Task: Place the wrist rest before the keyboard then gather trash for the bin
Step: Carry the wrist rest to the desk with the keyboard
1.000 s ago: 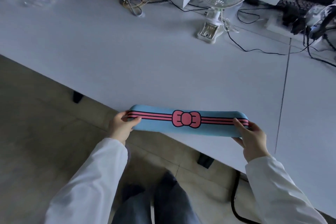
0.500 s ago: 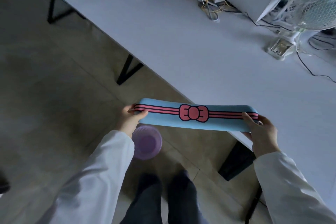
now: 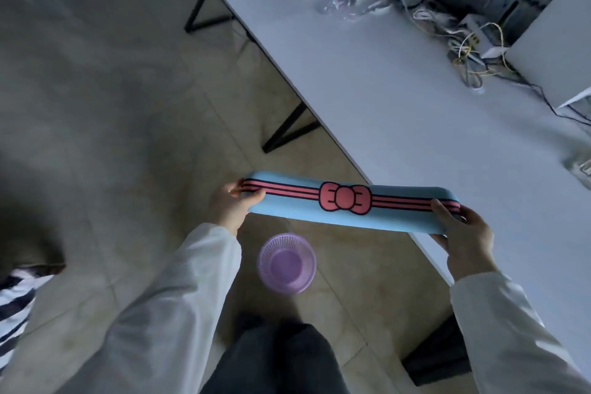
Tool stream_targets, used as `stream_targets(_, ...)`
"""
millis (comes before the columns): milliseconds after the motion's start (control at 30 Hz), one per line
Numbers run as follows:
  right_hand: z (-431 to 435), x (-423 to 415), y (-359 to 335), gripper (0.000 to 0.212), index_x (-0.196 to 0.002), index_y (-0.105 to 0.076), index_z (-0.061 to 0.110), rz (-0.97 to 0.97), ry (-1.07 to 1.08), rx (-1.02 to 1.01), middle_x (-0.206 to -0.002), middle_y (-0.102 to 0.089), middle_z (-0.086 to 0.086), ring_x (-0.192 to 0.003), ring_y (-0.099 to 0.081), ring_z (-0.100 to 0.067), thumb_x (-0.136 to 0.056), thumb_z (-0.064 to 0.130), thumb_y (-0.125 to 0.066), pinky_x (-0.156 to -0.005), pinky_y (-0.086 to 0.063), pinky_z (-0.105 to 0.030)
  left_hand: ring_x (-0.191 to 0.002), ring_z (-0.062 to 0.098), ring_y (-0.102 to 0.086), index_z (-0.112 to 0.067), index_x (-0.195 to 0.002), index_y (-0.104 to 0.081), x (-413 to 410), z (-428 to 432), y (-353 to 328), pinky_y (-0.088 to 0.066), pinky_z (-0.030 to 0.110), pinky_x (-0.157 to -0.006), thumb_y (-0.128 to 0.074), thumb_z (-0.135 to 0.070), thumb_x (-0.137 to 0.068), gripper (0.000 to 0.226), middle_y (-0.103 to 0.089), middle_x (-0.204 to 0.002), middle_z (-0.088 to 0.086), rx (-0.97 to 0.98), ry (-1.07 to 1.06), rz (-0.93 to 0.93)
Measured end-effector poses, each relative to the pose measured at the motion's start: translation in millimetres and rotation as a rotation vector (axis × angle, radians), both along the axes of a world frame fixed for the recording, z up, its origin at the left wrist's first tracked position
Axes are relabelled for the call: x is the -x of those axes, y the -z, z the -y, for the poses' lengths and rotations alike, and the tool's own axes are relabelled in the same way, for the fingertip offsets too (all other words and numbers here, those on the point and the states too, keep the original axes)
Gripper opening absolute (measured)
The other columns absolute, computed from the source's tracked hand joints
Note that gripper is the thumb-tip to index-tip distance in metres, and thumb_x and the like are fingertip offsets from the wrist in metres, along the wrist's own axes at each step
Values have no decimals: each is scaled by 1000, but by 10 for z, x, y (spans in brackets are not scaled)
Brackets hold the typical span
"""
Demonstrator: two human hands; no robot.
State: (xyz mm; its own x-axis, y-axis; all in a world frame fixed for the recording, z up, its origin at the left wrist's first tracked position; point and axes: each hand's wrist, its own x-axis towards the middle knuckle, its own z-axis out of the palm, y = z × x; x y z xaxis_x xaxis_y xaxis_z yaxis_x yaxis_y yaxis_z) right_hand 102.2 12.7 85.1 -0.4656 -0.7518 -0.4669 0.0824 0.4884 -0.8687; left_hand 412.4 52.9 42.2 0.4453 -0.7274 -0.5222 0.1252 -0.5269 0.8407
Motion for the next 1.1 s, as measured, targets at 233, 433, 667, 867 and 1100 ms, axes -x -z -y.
stream_targets(233,358,-550,-62,35,-109,-59,7,2,-105,0,-85,-57,1,-77,-58,-12,-76,13,-70,-74,-54,-29,-84,16,-58,-7,-111,-59,-441,29,-42,-45,23,-74,-66,-28,-54,62,-62,-95,6,16,-88,-22)
stream_targets(433,548,-1243,-62,32,-106,-60,8,-29,-127,7,-84,-57,4,-93,-57,-19,-76,15,-70,-78,-51,-30,-97,17,-55,-7,-112,-59,-1146,161,39,-44,37,-96,-74,-19,-67,49,-62,-103,7,13,-129,-31)
stream_targets(667,733,-2416,-70,36,-111,-59,4,-58,-157,12,-104,-58,-7,-96,-56,-21,-78,14,-68,-82,-50,-30,-94,17,-55,-8,-118,-58,-2366,322,17,-45,22,-72,-69,-15,-76,44,-61,-101,6,20,-171,-17)
stream_targets(867,861,-3108,-72,37,-112,-60,3,-66,-164,5,-106,-58,-8,-98,-57,-21,-78,15,-68,-81,-49,-30,-102,16,-53,-1,-125,-52,-3028,408,18,-46,6,-56,-66,-8,-79,49,-58,-109,9,42,-152,-7)
stream_targets(1100,1114,-3706,-50,38,-110,-61,8,-81,-197,-16,-109,-59,-6,-99,-59,-21,-75,18,-71,-79,-51,-28,-111,27,-60,-2,-119,-55,-3659,501,106,-49,29,-85,-72,-17,-74,51,-60,-103,7,17,-231,-3)
